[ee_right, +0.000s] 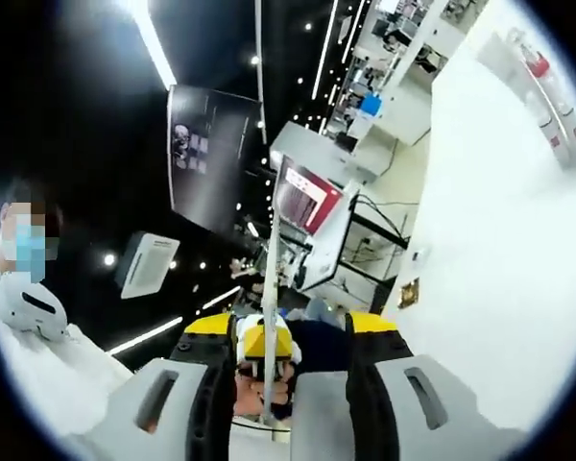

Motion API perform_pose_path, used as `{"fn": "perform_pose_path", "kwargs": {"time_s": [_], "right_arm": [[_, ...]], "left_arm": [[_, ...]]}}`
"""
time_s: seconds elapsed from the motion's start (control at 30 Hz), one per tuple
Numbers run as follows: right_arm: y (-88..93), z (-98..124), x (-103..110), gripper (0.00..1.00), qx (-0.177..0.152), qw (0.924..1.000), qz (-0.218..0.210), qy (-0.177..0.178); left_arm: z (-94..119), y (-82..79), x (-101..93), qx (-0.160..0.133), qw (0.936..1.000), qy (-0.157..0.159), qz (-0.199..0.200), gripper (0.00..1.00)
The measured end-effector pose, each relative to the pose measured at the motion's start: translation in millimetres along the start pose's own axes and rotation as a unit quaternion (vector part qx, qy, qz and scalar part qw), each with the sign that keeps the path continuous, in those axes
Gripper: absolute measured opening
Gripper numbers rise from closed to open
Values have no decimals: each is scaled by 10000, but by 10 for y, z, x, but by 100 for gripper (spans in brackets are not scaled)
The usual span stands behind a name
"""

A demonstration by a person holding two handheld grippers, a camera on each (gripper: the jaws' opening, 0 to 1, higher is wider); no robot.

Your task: Arrange the skincare products in the storage area until every visible bottle or jar stands upright without overlapping.

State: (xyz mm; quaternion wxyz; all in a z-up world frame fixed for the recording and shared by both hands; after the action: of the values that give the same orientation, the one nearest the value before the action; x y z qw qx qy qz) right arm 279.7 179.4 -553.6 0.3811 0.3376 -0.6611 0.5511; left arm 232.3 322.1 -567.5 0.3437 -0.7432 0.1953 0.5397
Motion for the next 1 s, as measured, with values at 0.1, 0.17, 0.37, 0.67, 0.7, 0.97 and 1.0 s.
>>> {"fn": "perform_pose_path", "kwargs": {"time_s": [0.1, 0.17, 0.37, 0.67, 0.7, 0.97, 1.0], "right_arm": [[125, -73, 22, 33, 170, 9998, -43, -118], [165, -104, 12, 29, 162, 9998, -61, -134], [207, -177, -36, 4, -104, 9997, -163, -166], [159, -270, -98, 0, -105, 9999, -102, 41], [171, -281, -117, 0, -84, 9998, -137, 93], [177, -298, -180, 0, -225, 9993, -204, 231], [176, -300, -179, 0, -221, 9992, -194, 253]], "left_arm": [[-5, -49, 41, 11, 10000, -50, 22, 1], [-22, -49, 64, 78, 9999, -104, 67, 1], [-94, -46, 75, 173, 9998, 4, 113, 1], [-85, -146, 167, 242, 9996, -111, 48, 3], [-69, -147, 204, 280, 9993, -240, 46, 4], [85, -158, 277, 602, 9944, -643, -590, 18], [100, -159, 281, 613, 9940, -631, -650, 19]]}}
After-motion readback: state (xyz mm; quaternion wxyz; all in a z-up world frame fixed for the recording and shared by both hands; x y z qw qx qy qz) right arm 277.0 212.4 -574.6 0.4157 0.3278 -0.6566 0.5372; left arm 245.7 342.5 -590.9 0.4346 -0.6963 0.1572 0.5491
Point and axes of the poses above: the point that each gripper's makers call its tool centre point, and the gripper's own axes: z roughly backward along the fingers, x roughly to its left, y roughly out of its underside, the point moved 6 cm from there along z, roughly backward along the fingers, and after that the axes turned 4 degrees about -y, right-handed, at the moved point
